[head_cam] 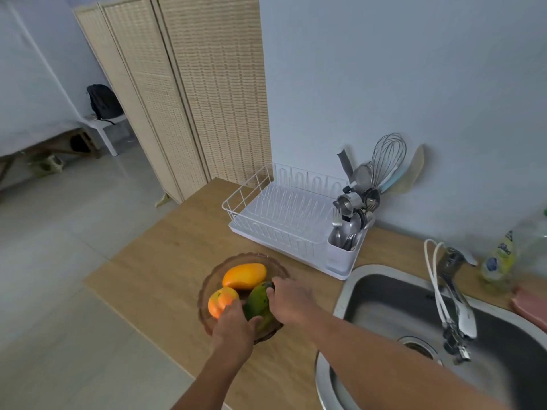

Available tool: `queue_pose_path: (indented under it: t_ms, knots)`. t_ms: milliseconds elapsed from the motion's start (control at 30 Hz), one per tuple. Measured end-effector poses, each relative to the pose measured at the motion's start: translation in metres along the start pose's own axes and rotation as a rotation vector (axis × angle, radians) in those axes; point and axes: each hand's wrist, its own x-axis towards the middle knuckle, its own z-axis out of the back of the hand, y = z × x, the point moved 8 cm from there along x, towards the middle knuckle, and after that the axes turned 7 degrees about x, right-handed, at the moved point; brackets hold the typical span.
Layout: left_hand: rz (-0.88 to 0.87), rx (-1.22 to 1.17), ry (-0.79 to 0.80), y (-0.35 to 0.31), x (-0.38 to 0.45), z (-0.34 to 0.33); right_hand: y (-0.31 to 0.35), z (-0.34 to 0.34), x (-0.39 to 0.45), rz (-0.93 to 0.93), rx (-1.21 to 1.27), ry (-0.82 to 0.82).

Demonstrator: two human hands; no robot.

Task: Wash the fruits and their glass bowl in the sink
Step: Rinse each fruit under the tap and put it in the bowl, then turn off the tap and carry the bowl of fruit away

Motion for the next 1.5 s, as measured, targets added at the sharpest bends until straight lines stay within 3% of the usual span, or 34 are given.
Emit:
queue_pose_path:
  t_ms: [300, 433, 533, 800, 967, 1133, 1333, 1500]
  knots:
    - [-0.091, 0.153, -0.019, -0.014, 0.002, 0.005, 0.003, 0.005, -0.013, 0.058, -0.004, -0.122]
    - [-0.314, 0.075, -0.117, -0.068, -0.005, 0.011, -0.03, 0.037, -0.025, 0.025, 0.107, -0.303]
    - [-0.547, 0.037, -0.165, -0.131, -0.021, -0.002, -0.085, 0.05, -0.047, -0.079, 0.138, -0.327]
    - [-0.718, 0.195, 0.324, -0.222, -0.093, -0.143, -0.284, 0.017, -0.188, -0.478, 0.107, -0.162]
    - [-0.839, 0.427, 0.518, -0.248, -0.118, -0.194, -0.338, 0.013, -0.242, -0.614, 0.127, -0.107]
    - [-0.861, 0.478, 0.501, -0.27, -0.106, -0.194, -0.354, 0.072, -0.228, -0.616, 0.118, -0.228]
    - [-0.809, 0.461, 0.487, -0.262, -0.092, -0.182, -0.325, 0.203, -0.182, -0.474, 0.096, -0.483]
    - [-0.764, 0.459, 0.49, -0.246, -0.084, -0.176, -0.297, 0.264, -0.136, -0.362, -0.04, -0.458]
